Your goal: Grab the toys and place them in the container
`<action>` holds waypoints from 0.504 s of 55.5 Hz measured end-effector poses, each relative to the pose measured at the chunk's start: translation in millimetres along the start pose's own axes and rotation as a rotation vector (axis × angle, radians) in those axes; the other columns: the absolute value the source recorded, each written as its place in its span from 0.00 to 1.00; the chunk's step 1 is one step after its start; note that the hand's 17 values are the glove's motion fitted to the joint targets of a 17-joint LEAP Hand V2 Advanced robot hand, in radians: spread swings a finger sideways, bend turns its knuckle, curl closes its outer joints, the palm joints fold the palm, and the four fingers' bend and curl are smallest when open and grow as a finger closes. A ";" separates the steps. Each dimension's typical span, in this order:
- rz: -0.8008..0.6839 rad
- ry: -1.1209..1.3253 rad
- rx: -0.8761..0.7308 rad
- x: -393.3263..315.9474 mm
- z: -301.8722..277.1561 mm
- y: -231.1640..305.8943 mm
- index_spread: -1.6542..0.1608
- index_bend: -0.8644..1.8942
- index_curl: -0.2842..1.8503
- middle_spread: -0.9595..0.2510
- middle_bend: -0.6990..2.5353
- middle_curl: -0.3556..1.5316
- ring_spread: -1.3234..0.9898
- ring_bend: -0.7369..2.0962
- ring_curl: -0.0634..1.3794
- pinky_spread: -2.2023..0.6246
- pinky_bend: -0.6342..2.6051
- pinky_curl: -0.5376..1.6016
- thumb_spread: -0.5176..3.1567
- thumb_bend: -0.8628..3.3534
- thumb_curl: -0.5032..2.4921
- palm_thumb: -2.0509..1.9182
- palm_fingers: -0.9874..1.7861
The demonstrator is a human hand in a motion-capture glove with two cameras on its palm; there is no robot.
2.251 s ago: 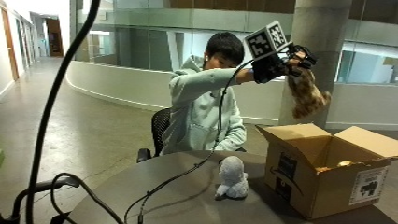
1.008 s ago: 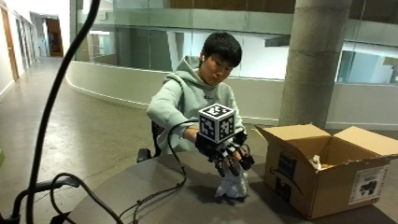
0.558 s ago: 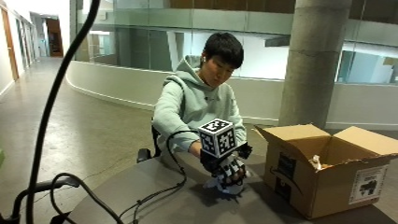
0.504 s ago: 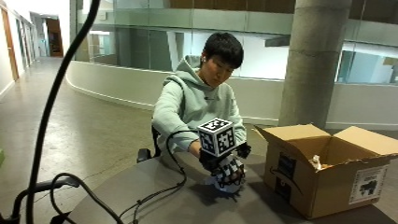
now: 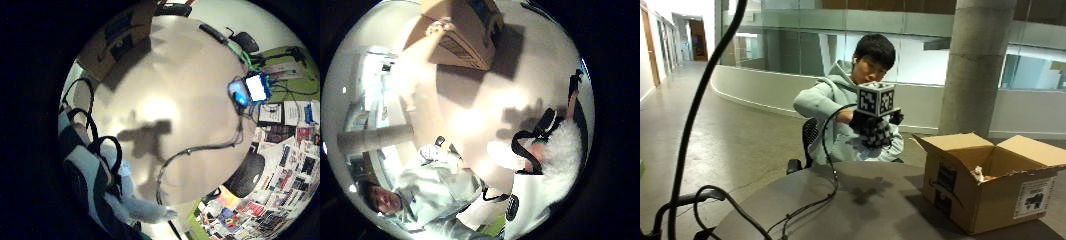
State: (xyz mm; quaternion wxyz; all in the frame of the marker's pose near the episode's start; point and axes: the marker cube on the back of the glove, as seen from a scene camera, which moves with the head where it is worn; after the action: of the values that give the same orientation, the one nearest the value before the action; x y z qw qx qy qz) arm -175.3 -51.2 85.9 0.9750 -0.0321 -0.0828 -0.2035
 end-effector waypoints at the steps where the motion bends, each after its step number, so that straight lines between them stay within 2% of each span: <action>1: 0.000 0.002 0.012 -3.3 -7.6 0.7 0.83 0.52 0.54 0.66 0.53 0.63 0.47 0.74 0.41 0.64 0.51 0.48 0.50 0.24 0.39 0.69 0.79; 14: 0.008 0.028 0.175 -41.8 -103.0 -9.0 0.83 0.53 0.58 0.66 0.54 0.65 0.48 0.75 0.41 0.64 0.52 0.48 0.47 0.23 0.42 0.69 0.78; 22: -0.019 -0.033 0.240 -75.1 -141.8 -35.6 0.84 0.54 0.60 0.67 0.55 0.65 0.48 0.75 0.41 0.64 0.52 0.48 0.46 0.23 0.44 0.69 0.78; 28: -0.046 -0.080 0.396 -102.9 -159.6 -65.6 0.84 0.54 0.61 0.67 0.55 0.65 0.48 0.75 0.41 0.64 0.52 0.49 0.45 0.23 0.45 0.69 0.78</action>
State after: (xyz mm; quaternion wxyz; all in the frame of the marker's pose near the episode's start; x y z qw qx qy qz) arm -270.9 -86.3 -87.2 0.9533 0.1539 -0.1606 -0.2041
